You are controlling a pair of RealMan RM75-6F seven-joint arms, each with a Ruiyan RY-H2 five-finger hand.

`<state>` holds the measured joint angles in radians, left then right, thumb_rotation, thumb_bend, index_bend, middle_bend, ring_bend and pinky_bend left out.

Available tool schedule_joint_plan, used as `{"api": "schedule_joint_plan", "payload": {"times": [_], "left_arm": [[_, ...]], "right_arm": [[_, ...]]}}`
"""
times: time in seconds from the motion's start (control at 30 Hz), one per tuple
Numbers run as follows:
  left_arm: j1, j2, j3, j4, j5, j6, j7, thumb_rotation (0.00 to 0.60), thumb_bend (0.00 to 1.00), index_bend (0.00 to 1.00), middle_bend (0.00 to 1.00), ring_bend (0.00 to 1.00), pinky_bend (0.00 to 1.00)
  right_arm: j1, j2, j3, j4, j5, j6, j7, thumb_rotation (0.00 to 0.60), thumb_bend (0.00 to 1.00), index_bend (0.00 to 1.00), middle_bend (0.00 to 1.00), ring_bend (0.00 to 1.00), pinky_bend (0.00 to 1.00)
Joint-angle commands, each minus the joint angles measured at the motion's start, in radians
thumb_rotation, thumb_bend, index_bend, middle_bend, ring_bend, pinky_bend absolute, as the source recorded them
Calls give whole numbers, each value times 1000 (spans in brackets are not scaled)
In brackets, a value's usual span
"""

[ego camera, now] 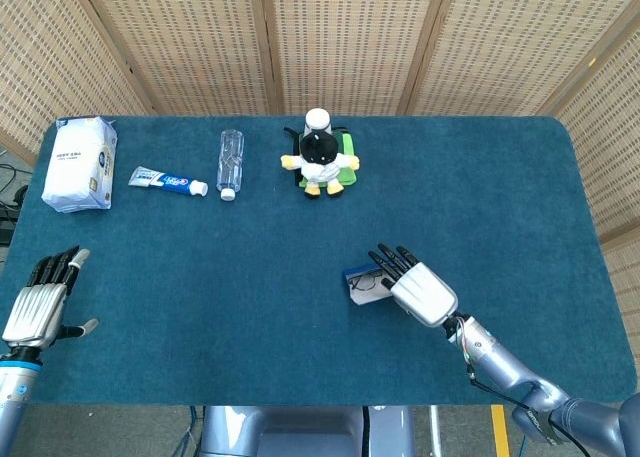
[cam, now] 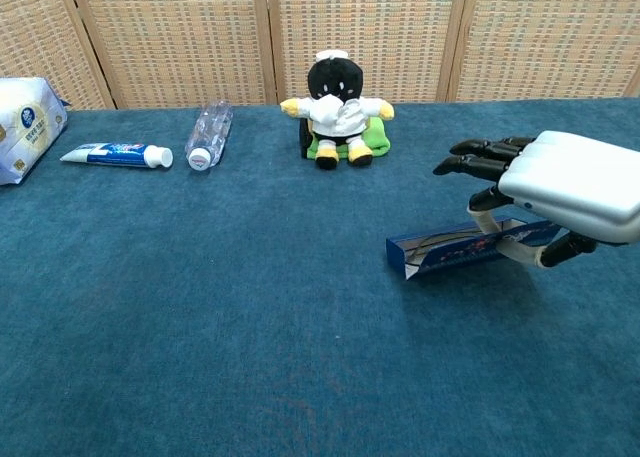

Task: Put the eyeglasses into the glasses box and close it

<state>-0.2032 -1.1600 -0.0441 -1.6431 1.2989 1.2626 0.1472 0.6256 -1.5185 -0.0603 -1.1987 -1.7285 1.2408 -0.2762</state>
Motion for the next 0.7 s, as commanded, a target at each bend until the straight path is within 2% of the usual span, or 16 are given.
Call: {"api": "schedule_joint_plan", "payload": {"times": [0.03, 0.43, 0.7], "left_arm": [[0, 0, 1, 0, 0, -1, 1, 600, 29, 0, 0, 0, 0], [-1, 0, 2, -1, 1, -3, 3, 600, 28, 0, 0, 0, 0], [0, 0, 2, -2, 1, 0, 0, 600, 28, 0, 0, 0, 0]], "right_arm": [[1, 1, -6, 0, 4, -30, -21, 600, 569, 714, 115, 0, 204], [35, -8, 6, 16, 33, -147, -83, 600, 569, 714, 115, 0, 204], [53, -25, 17, 27, 27, -170, -131, 600, 569, 713, 115, 0, 204]]}}
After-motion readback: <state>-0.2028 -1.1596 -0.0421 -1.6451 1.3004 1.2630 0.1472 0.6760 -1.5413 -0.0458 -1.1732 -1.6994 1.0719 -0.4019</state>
